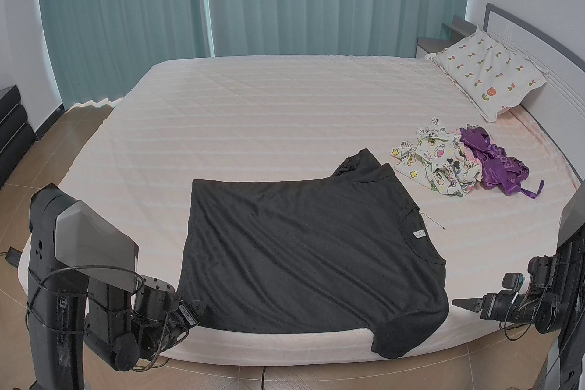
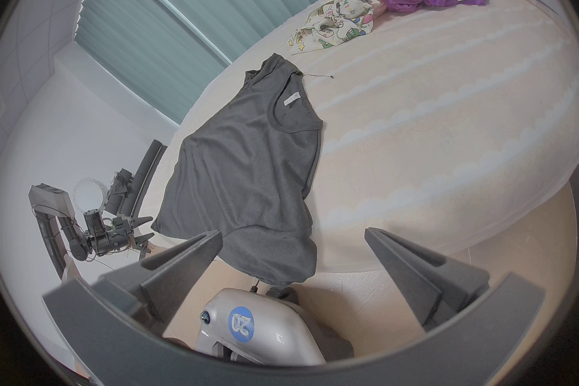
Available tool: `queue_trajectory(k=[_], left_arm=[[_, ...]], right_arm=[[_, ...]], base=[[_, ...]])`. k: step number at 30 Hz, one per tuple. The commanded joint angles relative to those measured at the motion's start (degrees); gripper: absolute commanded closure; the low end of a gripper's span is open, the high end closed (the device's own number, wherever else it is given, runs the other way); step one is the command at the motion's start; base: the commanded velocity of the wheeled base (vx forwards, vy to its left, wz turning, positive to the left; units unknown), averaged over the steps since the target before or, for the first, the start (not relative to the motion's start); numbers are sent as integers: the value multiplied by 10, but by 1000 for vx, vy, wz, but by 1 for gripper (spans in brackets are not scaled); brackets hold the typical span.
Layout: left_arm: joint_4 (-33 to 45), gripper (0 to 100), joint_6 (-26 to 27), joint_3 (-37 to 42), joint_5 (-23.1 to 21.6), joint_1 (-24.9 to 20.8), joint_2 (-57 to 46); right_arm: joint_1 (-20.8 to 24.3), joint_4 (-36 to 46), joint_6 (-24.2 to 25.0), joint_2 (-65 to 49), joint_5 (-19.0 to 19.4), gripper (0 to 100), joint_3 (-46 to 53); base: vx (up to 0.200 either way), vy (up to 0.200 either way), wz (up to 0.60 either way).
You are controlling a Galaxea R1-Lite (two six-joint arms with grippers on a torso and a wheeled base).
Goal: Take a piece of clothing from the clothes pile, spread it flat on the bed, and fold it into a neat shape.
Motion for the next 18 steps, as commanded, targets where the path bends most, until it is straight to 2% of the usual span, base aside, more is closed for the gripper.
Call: queue_trajectory(k=[1, 5, 6, 9, 13, 18], left_arm=[[0, 0, 0, -17, 3, -2, 16], [0, 0, 1, -25, 3, -1, 18], [0, 100, 3, -29, 3, -1, 20], [0, 100, 8, -23, 6, -1, 20], [-1, 100, 5, -10, 37, 4, 15], [-9, 100, 2, 9, 38, 14, -8]], right_arm=[[0, -7, 0, 0, 0, 0, 2], [1, -7, 0, 0, 0, 0, 1], [2, -8, 0, 0, 0, 0, 1], [2, -8, 0, -2, 0, 0, 0], [2, -8, 1, -6, 0, 0, -7], [3, -7, 20, -16, -1, 0, -29]], base=[[0, 0, 0], [0, 0, 0], [0, 0, 0], [0, 0, 0], [0, 0, 0], [0, 0, 0]])
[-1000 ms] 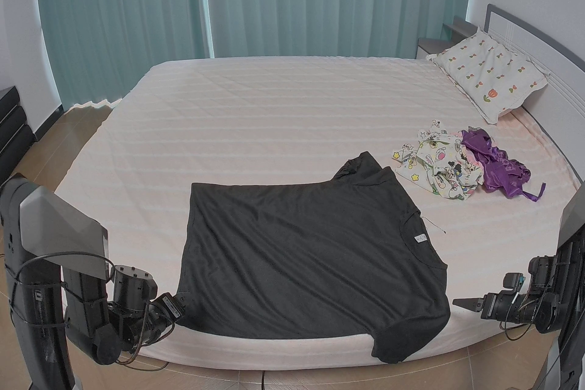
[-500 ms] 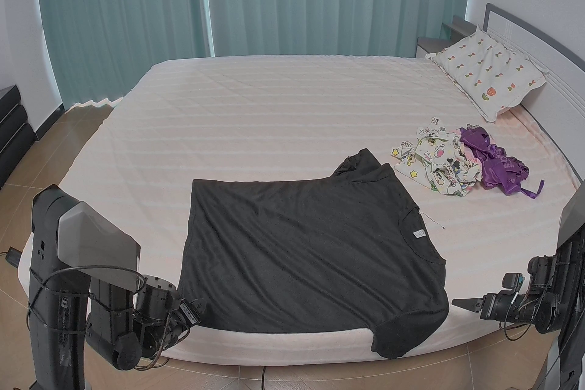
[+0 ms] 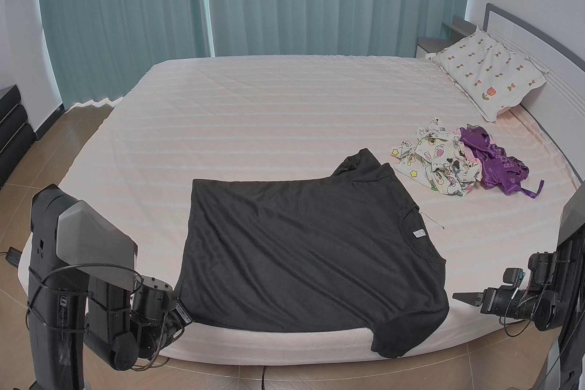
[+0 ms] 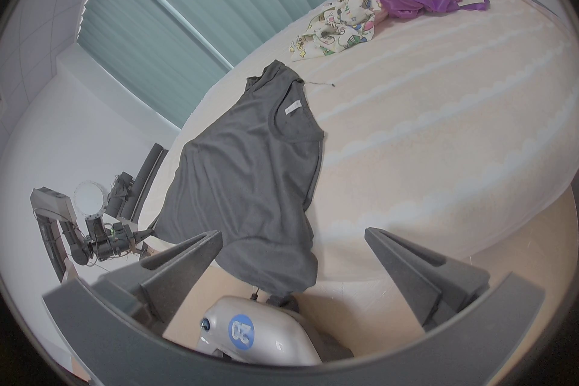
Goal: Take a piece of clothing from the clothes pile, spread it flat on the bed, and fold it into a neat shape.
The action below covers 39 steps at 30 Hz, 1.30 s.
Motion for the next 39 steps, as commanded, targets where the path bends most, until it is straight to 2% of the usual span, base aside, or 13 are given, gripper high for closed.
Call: queue_trajectory(k=[1, 3, 4, 5, 7, 14, 25, 26, 27, 30, 39], left_arm=[[-10, 100, -2, 22, -2, 9, -25], [-19, 100, -1, 45, -10, 12, -37], [-21, 100, 0, 47, -11, 12, -37], [-25, 100, 1, 49, -11, 14, -37], [-25, 100, 4, 49, -11, 22, -34], [-25, 100, 29, 70, -11, 30, -30], [-28, 100, 31, 66, -14, 28, -14], [-28, 100, 31, 66, -14, 28, -14], [-50, 100, 30, 67, -14, 28, -3], [-69, 100, 31, 68, -14, 29, 8], [-83, 100, 29, 60, -23, 29, 25]], right_arm=[[7, -7, 25, -10, -1, 0, -24], [39, -6, 78, -4, -34, 0, -56], [47, -6, 89, -2, -50, 0, -65], [65, -4, 107, 5, -86, 0, -86], [92, -4, 112, 22, -123, 0, -106], [136, 9, 117, 67, -133, 0, -145], [138, 19, 118, 84, -147, 0, -189], [138, 19, 118, 84, -147, 100, -189], [148, 48, 118, 85, -170, 100, -215], [148, 54, 119, 85, -183, 100, -252], [148, 56, 141, 79, -184, 100, -329]], base=[[0, 0, 0], [0, 0, 0], [0, 0, 0], [0, 0, 0], [0, 0, 0], [0, 0, 0], [0, 0, 0], [0, 0, 0], [0, 0, 0], [0, 0, 0], [0, 0, 0]])
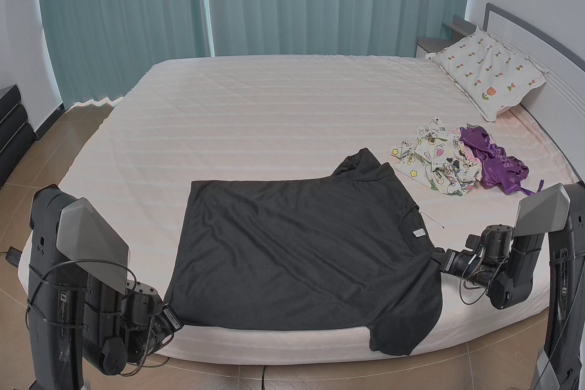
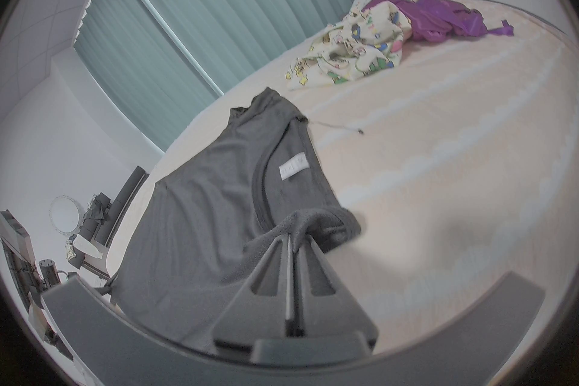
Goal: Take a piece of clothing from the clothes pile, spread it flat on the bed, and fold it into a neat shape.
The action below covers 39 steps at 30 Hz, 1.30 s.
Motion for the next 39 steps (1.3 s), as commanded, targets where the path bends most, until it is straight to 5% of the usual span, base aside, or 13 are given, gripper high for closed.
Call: queue_trajectory(k=[1, 10, 11, 22, 25, 31, 39], left_arm=[[-9, 100, -2, -7, -11, 0, 15], [-9, 100, -25, -26, -14, 0, 22], [-9, 100, -26, -29, -13, 0, 24], [-9, 100, -26, -33, -12, -1, 25], [-9, 100, -26, -33, -12, -1, 25], [-9, 100, -26, -33, -11, -1, 27], [-9, 100, -26, -33, -11, -1, 27]], right_arm=[[1, 4, 1, -4, 1, 100, -42], [2, 78, -2, -8, 16, 100, -138], [2, 89, -2, -7, 16, 0, -163], [2, 128, 1, -4, 14, 0, -187], [-29, 131, 6, -63, 24, 0, -112], [-22, 114, 8, -78, 45, 0, 3], [-3, 108, -9, -40, 44, 0, 23]], base=[[0, 0, 0], [0, 0, 0], [0, 0, 0], [0, 0, 0], [0, 0, 0], [0, 0, 0], [0, 0, 0]])
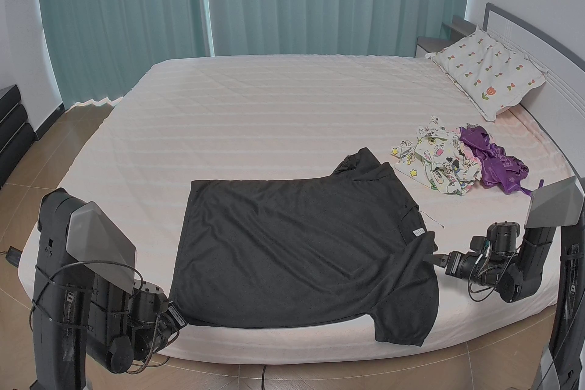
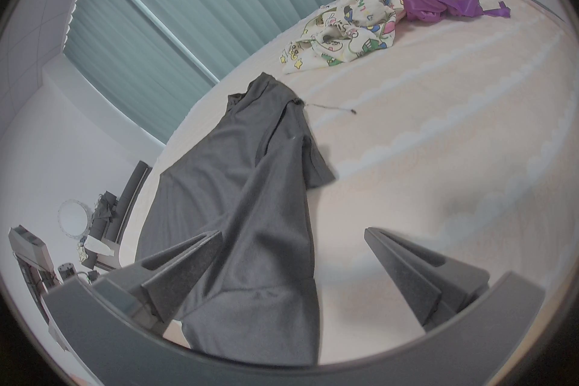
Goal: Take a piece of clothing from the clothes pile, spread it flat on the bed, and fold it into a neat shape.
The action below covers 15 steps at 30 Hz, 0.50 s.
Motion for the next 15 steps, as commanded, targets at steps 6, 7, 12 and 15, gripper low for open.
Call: queue_trajectory(k=[6, 7, 12, 15], left_arm=[[-8, 100, 0, -1, 0, 0, 1], [-8, 100, 0, -1, 0, 0, 1], [-8, 100, 0, -1, 1, 0, 1], [-8, 100, 0, -1, 1, 0, 2]], right_arm=[[34, 5, -6, 17, -1, 0, 7], [37, 6, -8, 17, -1, 0, 7], [42, 20, -13, 18, -1, 100, -3], [42, 29, -12, 38, -8, 100, -45]], base=[[0, 0, 0], [0, 0, 0], [0, 0, 0], [0, 0, 0]])
